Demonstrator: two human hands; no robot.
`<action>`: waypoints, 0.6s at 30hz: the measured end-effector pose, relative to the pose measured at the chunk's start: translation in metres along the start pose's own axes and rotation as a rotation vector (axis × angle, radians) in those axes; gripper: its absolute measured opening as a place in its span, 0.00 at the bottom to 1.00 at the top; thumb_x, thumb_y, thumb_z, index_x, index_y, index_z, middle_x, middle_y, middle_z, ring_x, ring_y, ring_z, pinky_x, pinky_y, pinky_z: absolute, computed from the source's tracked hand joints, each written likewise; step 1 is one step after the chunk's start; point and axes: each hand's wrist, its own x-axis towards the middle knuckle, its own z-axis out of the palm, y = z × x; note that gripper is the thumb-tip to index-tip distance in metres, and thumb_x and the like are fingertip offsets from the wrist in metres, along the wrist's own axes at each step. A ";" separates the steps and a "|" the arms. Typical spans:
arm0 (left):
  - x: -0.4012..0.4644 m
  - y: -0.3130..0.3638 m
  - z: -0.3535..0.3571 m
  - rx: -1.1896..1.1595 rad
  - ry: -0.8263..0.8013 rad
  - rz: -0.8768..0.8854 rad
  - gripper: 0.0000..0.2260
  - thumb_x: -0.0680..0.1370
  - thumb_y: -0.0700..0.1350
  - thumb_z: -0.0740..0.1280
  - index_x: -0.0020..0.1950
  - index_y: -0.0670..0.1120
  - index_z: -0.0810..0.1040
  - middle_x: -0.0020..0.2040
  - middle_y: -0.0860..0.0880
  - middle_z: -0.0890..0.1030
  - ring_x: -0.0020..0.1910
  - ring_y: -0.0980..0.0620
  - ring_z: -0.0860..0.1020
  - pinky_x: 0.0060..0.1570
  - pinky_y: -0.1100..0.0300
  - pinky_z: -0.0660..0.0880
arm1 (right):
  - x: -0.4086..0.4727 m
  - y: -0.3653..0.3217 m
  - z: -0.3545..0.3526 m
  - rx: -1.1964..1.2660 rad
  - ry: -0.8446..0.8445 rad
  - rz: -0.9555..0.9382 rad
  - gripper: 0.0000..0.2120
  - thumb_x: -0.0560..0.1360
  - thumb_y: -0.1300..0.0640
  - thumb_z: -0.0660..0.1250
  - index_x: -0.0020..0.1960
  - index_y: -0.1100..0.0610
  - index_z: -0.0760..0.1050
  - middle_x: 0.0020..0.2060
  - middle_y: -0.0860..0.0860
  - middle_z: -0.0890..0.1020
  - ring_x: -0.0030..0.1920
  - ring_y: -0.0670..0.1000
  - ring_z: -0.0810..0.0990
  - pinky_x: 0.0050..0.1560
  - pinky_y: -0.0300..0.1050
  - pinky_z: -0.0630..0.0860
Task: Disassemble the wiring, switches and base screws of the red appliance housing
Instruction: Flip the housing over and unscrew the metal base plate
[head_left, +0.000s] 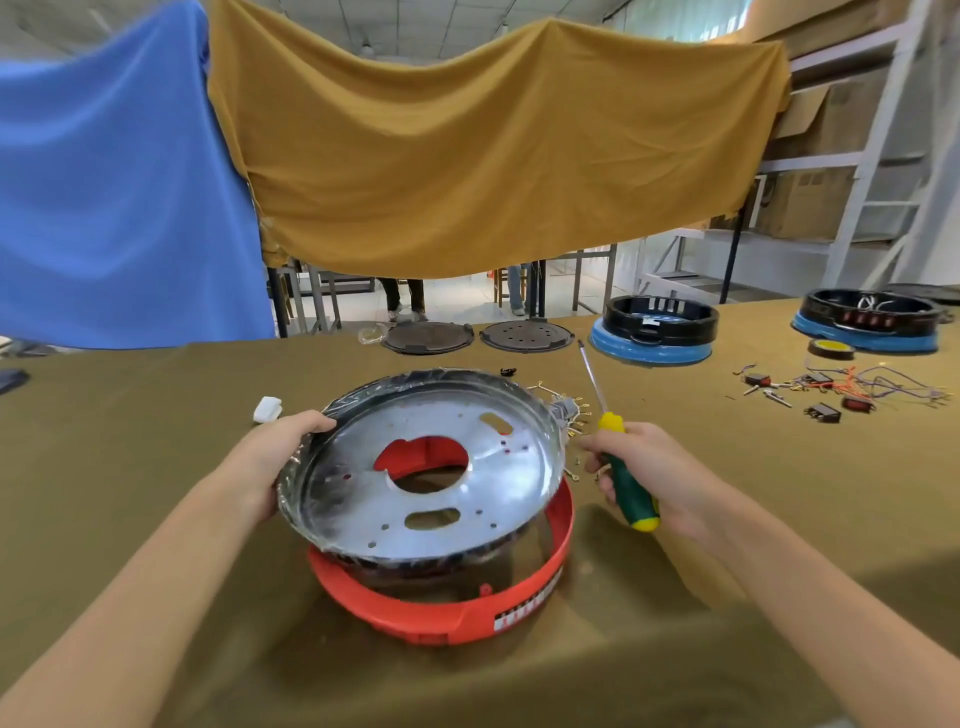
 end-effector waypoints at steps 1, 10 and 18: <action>0.001 0.000 -0.002 -0.066 0.018 -0.008 0.03 0.77 0.42 0.68 0.47 0.42 0.77 0.34 0.43 0.83 0.29 0.46 0.81 0.36 0.54 0.78 | -0.003 0.000 0.007 -0.026 -0.022 -0.019 0.09 0.77 0.56 0.71 0.50 0.62 0.77 0.36 0.54 0.79 0.28 0.49 0.75 0.29 0.41 0.75; 0.005 -0.019 -0.019 -0.437 0.200 0.058 0.07 0.81 0.37 0.58 0.45 0.44 0.73 0.25 0.50 0.80 0.21 0.55 0.78 0.19 0.65 0.73 | -0.010 0.004 0.044 -0.522 0.029 -0.067 0.08 0.75 0.64 0.68 0.50 0.57 0.71 0.34 0.54 0.78 0.27 0.50 0.75 0.27 0.42 0.73; 0.011 -0.017 -0.057 -0.595 0.261 0.125 0.10 0.81 0.39 0.56 0.57 0.44 0.75 0.55 0.45 0.81 0.46 0.50 0.81 0.45 0.55 0.80 | 0.026 -0.042 0.032 -0.472 0.384 -0.308 0.04 0.75 0.62 0.67 0.46 0.57 0.72 0.39 0.57 0.81 0.36 0.54 0.81 0.39 0.53 0.81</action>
